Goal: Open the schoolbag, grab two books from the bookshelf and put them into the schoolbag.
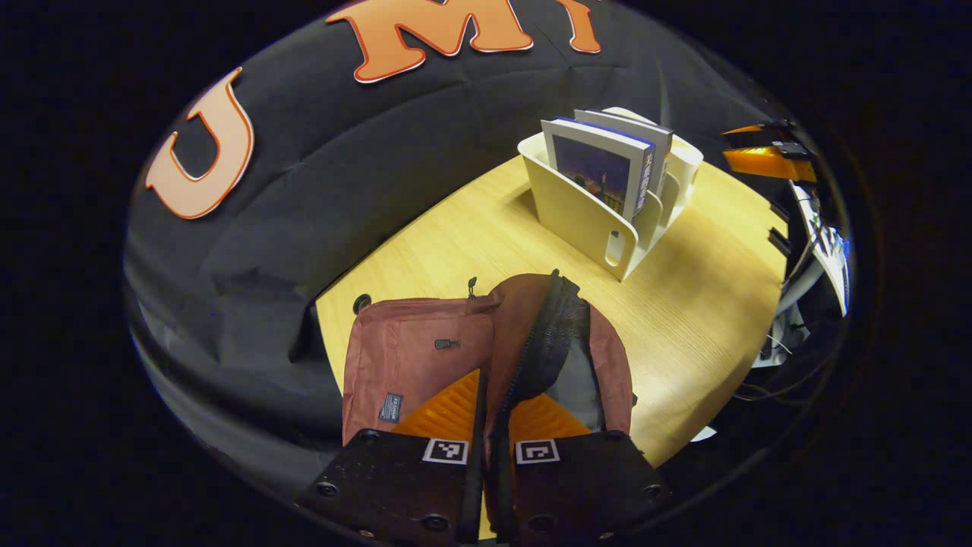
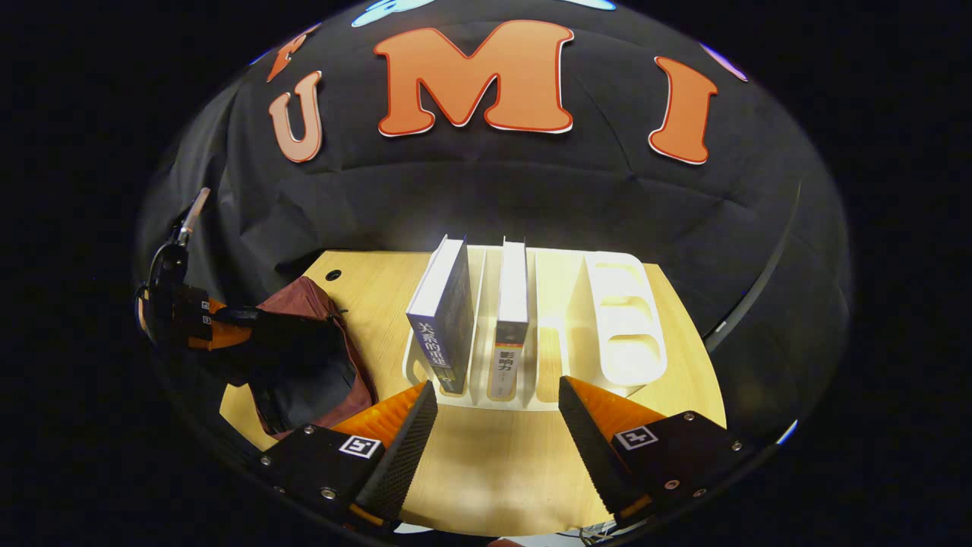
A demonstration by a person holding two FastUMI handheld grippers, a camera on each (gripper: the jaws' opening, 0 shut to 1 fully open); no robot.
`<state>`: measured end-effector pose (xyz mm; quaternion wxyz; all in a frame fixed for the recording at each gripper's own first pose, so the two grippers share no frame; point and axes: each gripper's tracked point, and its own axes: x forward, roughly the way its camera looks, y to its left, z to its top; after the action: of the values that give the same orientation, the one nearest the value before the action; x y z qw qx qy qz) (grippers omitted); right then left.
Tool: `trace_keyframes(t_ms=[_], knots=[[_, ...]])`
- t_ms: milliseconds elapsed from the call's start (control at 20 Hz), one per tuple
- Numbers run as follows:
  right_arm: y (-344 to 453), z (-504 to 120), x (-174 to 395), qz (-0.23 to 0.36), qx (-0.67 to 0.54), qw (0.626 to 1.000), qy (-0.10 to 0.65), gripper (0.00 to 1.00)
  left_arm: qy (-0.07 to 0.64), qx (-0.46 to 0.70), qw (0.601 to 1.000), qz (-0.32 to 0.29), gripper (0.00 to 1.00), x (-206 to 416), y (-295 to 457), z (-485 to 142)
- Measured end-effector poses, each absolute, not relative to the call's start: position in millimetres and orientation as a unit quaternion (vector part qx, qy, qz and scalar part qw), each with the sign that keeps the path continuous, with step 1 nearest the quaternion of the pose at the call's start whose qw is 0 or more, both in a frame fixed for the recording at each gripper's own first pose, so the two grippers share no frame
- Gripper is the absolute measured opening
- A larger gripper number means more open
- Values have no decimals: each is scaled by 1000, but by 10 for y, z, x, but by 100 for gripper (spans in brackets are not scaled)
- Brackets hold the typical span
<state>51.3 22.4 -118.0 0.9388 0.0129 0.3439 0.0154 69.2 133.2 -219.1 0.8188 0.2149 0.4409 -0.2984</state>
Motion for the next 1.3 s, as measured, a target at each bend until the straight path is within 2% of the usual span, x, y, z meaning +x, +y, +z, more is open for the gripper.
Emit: trace_keyframes(t_ms=[200,450,700,1000,1250,1300], knots=[[486,-855,802,0,-20,934,357,96,449,182,798,-359,9,804,1420,-2031],[882,-737,1175,26,-44,916,397,96,443,197,787,-381,9,994,1561,-1995],[1082,-1074,1460,67,-97,875,470,97,449,182,793,-370,9,1034,1596,-1997],[1025,-1497,1835,54,-49,827,557,94,460,168,799,-349,9,1030,1592,-2060],[950,-1793,2022,33,-15,794,607,79,474,160,796,-341,9,1029,1544,-2131],[942,-1841,2043,29,-14,790,612,63,476,158,795,-340,9,1036,1536,-2151]])
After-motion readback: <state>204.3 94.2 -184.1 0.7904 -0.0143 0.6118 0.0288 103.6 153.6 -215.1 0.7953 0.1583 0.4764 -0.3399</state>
